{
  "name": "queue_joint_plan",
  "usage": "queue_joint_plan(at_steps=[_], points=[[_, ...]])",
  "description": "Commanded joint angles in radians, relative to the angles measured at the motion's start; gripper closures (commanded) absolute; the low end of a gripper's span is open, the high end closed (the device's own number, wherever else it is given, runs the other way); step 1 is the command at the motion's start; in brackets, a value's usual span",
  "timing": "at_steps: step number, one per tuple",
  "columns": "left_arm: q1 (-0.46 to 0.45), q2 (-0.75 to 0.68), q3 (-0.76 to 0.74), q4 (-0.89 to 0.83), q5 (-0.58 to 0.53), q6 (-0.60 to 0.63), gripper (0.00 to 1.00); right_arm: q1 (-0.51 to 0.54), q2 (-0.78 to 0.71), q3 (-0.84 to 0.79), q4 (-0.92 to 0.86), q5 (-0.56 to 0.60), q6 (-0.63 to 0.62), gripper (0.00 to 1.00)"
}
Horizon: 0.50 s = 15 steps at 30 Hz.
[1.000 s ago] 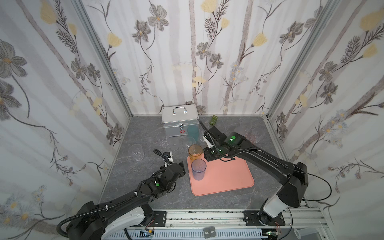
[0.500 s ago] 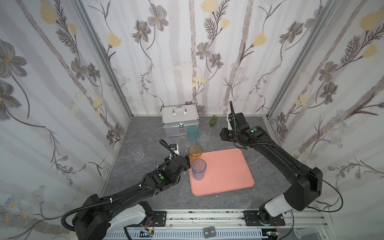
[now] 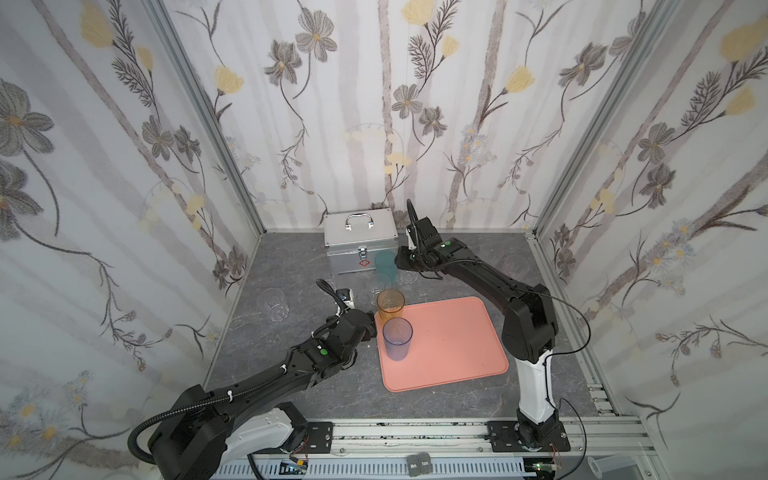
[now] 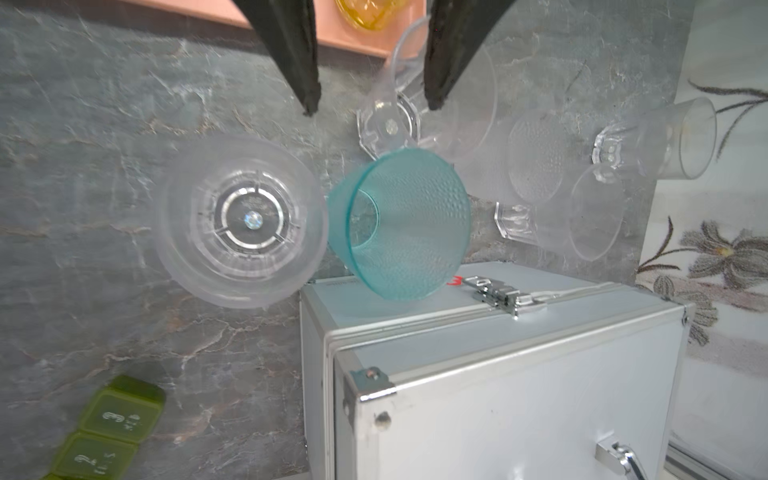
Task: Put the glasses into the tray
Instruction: 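Grasp the teal glass beside the silver case with the right gripper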
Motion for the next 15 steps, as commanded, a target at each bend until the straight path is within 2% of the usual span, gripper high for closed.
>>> queue_joint_plan(at_steps=[1,8,15], points=[[0.006,-0.003,-0.007,0.023,-0.012,-0.007,0.13,0.001,0.067,0.086,0.012,-0.003,0.02,0.58],[0.009,0.022,-0.009,0.034,0.006,-0.018,0.13,-0.008,0.195,0.211,-0.023,0.005,0.01,0.61],[0.01,0.031,-0.015,0.045,0.012,-0.018,0.13,-0.011,0.221,0.22,-0.037,0.033,-0.005,0.64]])
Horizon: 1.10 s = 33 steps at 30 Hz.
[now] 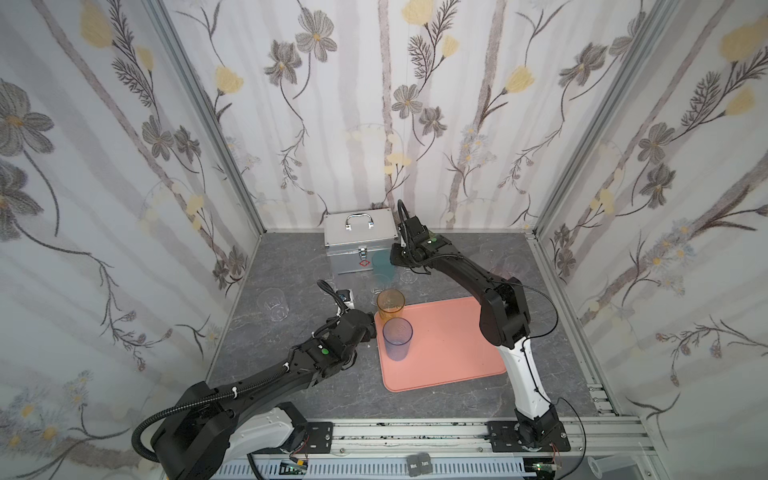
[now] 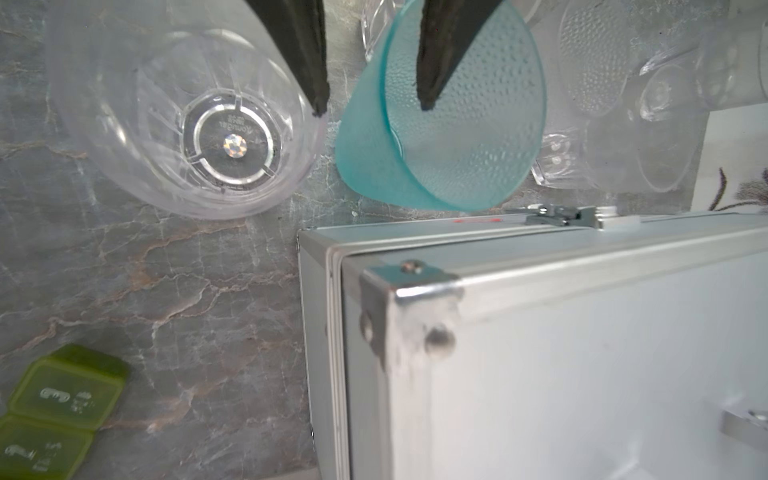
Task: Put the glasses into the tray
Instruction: 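Grasp the teal glass beside the silver case with the right gripper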
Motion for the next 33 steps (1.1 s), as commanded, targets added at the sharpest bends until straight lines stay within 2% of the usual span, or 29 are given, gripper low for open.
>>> queue_joint_plan(at_steps=[1,3,9,12,23,33], points=[[0.001,0.008,-0.002,0.032,-0.002,-0.015,0.13,0.0,0.006,0.008,-0.001,0.016,-0.014,0.65],[0.001,0.014,-0.001,0.036,0.003,-0.016,0.13,-0.002,0.005,0.008,0.002,0.018,-0.019,0.67],[0.002,0.011,-0.005,0.041,0.01,-0.022,0.13,-0.009,-0.004,0.008,0.004,0.007,-0.039,0.88],[0.001,-0.013,-0.016,0.041,0.001,-0.021,0.13,-0.007,-0.041,0.006,0.003,-0.001,-0.054,0.93],[0.0,-0.101,-0.024,0.033,-0.014,-0.019,0.16,0.006,-0.312,-0.13,0.019,-0.004,-0.096,1.0],[-0.029,-0.224,0.04,-0.098,-0.135,-0.004,0.18,-0.002,-0.72,-0.492,0.075,0.055,-0.09,1.0]])
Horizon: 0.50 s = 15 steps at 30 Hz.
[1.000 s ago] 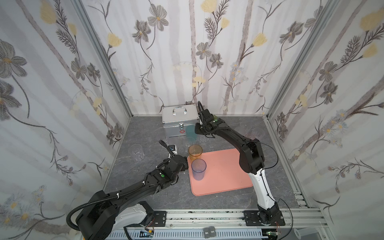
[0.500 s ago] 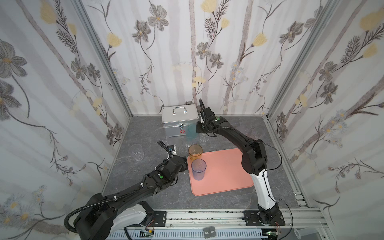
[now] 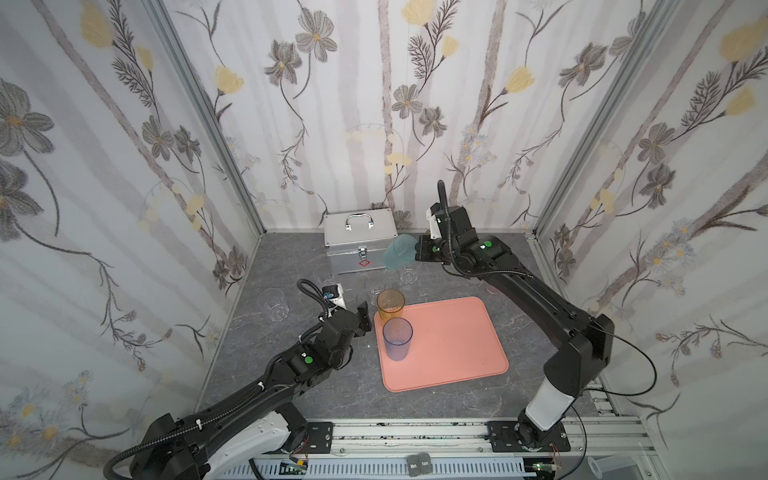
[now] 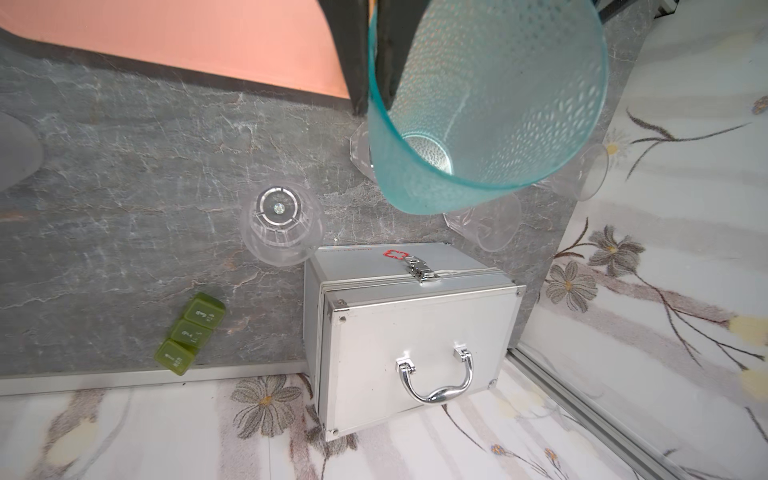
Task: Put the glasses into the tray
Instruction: 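Grasp the teal glass beside the silver case with the right gripper, then carry the teal glass onto the tray edge nearest the robot and release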
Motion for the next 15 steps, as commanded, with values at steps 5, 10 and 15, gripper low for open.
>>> queue_joint_plan(at_steps=[5,10,15], points=[[-0.021,0.004,0.044,-0.092,-0.08,-0.024,0.18,-0.035,-0.29,-0.26,0.037,0.096,0.005,1.0],[-0.043,0.042,0.05,-0.093,-0.084,-0.046,0.18,-0.077,-0.434,-0.394,-0.083,0.182,-0.018,1.0],[-0.063,0.061,0.032,-0.091,-0.077,-0.083,0.18,-0.067,-0.486,-0.525,-0.22,0.185,-0.02,1.0]])
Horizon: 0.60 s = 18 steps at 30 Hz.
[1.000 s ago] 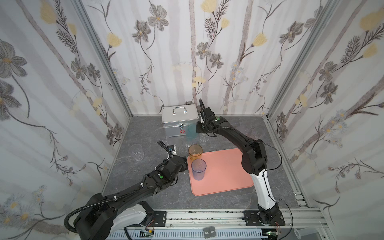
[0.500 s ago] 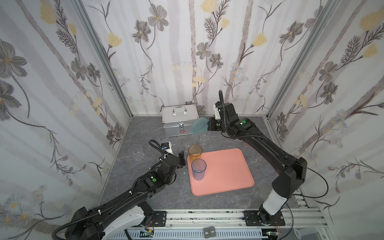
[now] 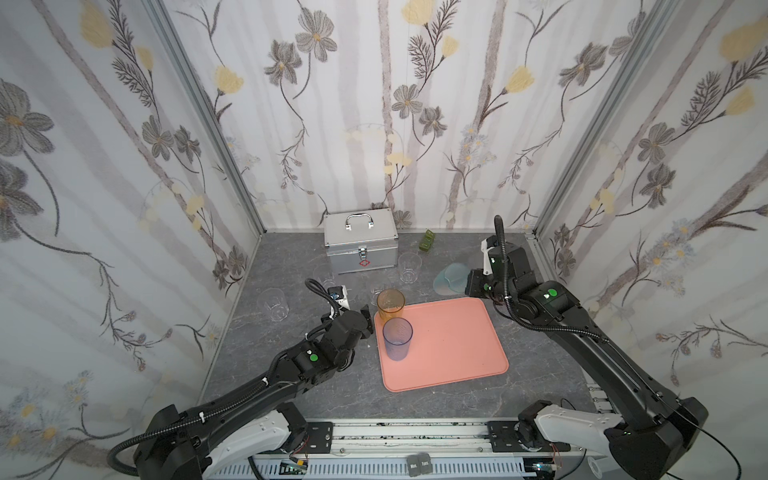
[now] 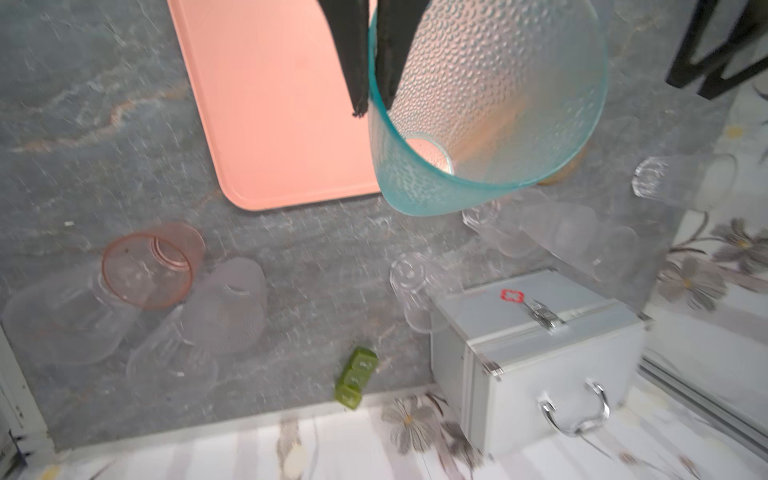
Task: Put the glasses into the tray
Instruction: 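Carry the teal glass onto the tray edge nearest the robot and release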
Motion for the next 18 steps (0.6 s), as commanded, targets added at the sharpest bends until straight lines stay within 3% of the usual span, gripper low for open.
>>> queue_joint_plan(at_steps=[1,7,18], points=[[-0.007,0.002,-0.013,-0.002,-0.032,-0.046,0.18,0.023,-0.014,-0.075,-0.106,0.02,-0.002,1.0],[-0.012,-0.017,-0.058,-0.002,-0.038,-0.08,0.18,0.198,-0.049,-0.192,-0.154,0.009,0.111,1.0],[-0.012,-0.028,-0.109,-0.002,-0.053,-0.116,0.17,0.496,0.059,-0.169,-0.15,0.001,0.272,1.0]])
